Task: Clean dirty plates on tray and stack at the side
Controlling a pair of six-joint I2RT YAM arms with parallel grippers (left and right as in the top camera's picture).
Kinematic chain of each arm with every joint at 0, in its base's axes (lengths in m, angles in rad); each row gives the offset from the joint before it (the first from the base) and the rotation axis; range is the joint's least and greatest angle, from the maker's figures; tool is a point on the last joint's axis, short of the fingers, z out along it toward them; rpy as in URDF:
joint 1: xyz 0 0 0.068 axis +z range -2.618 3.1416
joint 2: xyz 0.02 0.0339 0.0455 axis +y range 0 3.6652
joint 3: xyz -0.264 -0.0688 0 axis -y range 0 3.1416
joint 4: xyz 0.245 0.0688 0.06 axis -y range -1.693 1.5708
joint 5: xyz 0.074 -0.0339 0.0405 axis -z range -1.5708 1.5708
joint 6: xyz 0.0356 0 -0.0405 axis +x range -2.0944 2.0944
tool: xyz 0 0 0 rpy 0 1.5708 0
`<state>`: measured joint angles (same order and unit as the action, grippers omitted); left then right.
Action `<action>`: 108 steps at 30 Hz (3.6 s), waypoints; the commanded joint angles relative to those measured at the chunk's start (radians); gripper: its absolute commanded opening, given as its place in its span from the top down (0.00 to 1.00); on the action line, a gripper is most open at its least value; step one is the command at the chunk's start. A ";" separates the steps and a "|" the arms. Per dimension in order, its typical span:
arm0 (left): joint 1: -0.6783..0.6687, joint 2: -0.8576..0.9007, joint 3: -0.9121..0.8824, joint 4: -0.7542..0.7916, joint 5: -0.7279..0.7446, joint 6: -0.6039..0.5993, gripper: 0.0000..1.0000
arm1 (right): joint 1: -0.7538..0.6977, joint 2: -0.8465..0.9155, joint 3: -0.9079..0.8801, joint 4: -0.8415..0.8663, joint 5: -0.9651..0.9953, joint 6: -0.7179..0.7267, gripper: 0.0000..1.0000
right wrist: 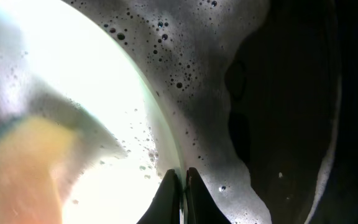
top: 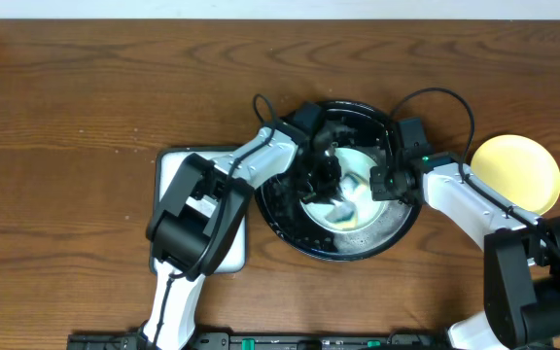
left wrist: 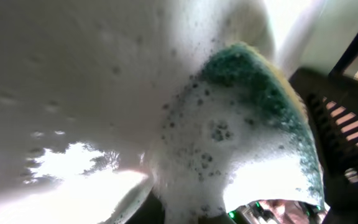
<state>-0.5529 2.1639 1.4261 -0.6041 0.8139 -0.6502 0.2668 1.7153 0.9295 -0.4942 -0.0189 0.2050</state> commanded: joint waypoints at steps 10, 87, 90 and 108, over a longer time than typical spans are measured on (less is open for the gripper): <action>0.069 -0.035 -0.039 0.114 -0.720 0.244 0.92 | -0.005 -0.002 -0.009 -0.007 0.068 0.004 0.99; 0.437 -0.491 -0.245 -0.385 -0.752 0.276 0.18 | 0.594 -0.466 0.089 -0.088 1.071 -0.499 0.99; 0.437 -0.491 -0.245 -0.385 -0.752 0.276 0.18 | 0.618 -0.466 0.089 -0.071 1.086 -0.544 0.99; 0.437 -0.491 -0.245 -0.385 -0.752 0.276 0.18 | 0.706 -0.466 0.089 0.064 1.209 -0.742 0.99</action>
<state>-0.1169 1.6821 1.1839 -0.9871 0.0715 -0.3843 0.9543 1.2648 1.0069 -0.4358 1.1408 -0.4976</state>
